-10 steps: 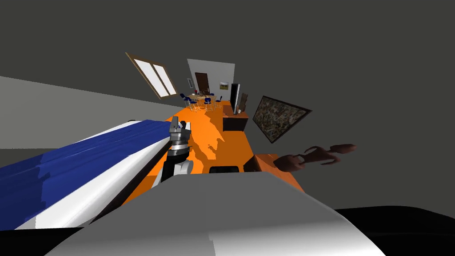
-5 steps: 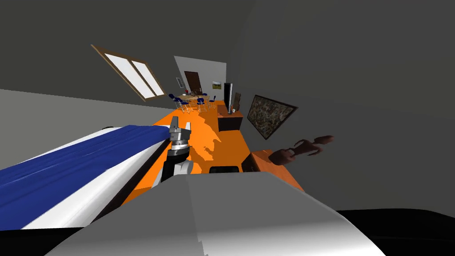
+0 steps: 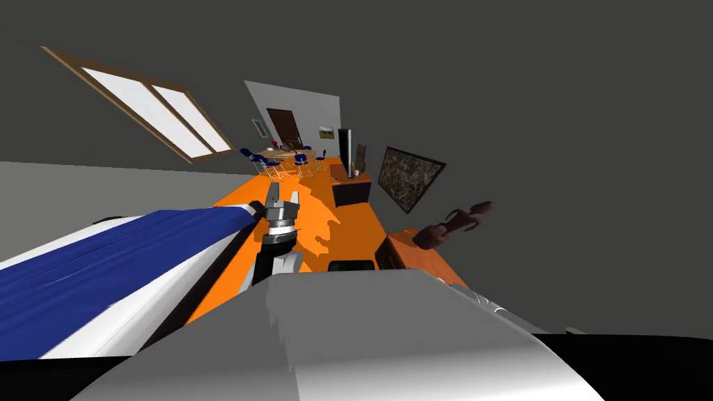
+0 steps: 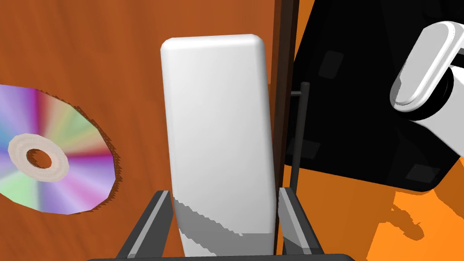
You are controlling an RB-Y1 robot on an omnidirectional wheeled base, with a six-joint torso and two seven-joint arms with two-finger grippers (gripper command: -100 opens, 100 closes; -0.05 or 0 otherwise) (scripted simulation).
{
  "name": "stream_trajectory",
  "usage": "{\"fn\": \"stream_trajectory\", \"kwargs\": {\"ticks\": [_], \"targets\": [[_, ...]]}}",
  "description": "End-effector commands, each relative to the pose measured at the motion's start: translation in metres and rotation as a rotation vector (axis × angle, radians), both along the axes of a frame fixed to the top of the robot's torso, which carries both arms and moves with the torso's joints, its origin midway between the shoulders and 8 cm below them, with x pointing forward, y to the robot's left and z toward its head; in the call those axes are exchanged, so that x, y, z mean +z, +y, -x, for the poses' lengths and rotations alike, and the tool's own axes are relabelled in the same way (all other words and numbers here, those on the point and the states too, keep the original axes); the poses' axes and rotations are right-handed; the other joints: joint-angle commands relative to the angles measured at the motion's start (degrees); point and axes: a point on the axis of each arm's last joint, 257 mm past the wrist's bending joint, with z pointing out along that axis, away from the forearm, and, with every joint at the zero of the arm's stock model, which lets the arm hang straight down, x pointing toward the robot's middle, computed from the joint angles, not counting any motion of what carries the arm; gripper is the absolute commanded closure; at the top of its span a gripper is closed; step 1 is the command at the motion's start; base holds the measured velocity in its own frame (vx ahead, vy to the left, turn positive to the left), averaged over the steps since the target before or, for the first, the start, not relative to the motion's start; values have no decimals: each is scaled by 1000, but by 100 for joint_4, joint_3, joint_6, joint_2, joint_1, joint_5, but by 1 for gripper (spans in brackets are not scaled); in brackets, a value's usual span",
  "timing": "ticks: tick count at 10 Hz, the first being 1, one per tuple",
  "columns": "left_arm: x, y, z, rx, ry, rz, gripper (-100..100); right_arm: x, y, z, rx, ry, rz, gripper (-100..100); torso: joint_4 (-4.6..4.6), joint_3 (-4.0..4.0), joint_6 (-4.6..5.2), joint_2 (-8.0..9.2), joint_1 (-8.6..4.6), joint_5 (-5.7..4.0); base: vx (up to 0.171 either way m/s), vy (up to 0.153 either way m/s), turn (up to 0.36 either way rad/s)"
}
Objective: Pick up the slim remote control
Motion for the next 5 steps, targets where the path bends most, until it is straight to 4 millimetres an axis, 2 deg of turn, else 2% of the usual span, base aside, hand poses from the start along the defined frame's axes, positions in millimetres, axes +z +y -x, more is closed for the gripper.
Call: {"fn": "stream_trajectory", "kwargs": {"ticks": [1, 2, 3, 4, 5], "targets": [[0, 0, 0, 0, 0, 0, 0, -1, 3, 5, -2, 18, -5, 100, 0, 0, 0, 0, 0, 0, 9, 3, 35], [0, 0, 0, 0, 0, 0, 0, 8, -3, -20, 45, -2, 13, 100, 2, 2, -7, 2, -1, -3, 18, 0, -266], [0, 0, 0, 0, 0, 0, 0, 4, 2, -7, 40, 26, 6, 100, 2, 1, 0, 0, -1, 6, 27, -1, -214], [0, 0, 0, 0, 0, 0, 0, 7, 0, -10, 37, 14, 7, 100, 0, 0, 3, 0, 0, -1, 10, 2, -29], [0, 0, 0, 0, 0, 0, 0, 7, 0, -9, 36, 18, 8, 0, 3, 3, -3, 4, -1, -1, 0, 0, 0]]}}
